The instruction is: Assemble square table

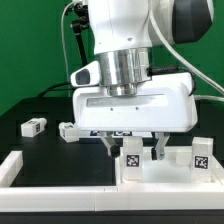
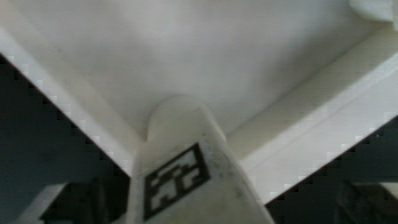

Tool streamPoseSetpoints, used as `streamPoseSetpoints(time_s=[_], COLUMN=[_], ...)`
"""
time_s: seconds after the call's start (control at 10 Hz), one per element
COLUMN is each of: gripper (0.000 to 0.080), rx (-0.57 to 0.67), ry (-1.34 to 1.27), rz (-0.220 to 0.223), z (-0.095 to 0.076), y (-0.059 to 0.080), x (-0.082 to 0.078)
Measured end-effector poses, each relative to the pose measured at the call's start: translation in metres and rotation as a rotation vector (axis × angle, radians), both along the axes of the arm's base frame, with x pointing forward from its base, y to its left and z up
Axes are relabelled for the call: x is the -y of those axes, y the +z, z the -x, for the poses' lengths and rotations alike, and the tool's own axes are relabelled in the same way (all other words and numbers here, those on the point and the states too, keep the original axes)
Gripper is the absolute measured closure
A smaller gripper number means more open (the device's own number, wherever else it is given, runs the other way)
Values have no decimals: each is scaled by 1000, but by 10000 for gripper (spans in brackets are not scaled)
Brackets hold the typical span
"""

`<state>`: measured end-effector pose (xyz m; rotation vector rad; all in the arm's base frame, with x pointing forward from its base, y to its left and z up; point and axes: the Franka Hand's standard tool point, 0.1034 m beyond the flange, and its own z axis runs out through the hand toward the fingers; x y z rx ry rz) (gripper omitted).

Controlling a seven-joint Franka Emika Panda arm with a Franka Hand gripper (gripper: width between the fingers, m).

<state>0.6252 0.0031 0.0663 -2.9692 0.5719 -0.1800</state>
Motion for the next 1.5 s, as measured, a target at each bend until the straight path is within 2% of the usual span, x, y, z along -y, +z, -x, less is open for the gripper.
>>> streamPoseSetpoints(time_s=[0.1, 0.4, 0.5, 0.6, 0.7, 0.8, 1.0, 1.1, 1.3, 1.5], gripper=[150, 190, 366, 366, 513, 512, 512, 512, 512, 512], rx=[9, -1, -6, -12, -17, -19, -54, -85, -168, -177], ry=[145, 40, -13, -96, -147, -182, -399, -594, -1052, -1207], rz=[43, 26, 19, 7, 0, -5, -45, -77, -177, -195], z=[-2, -1, -1, -1, -1, -1, -2, -2, 1, 0], y=[1, 0, 0, 0, 0, 0, 0, 1, -1, -3], x=[1, 1, 1, 0, 0, 0, 3, 4, 0, -3])
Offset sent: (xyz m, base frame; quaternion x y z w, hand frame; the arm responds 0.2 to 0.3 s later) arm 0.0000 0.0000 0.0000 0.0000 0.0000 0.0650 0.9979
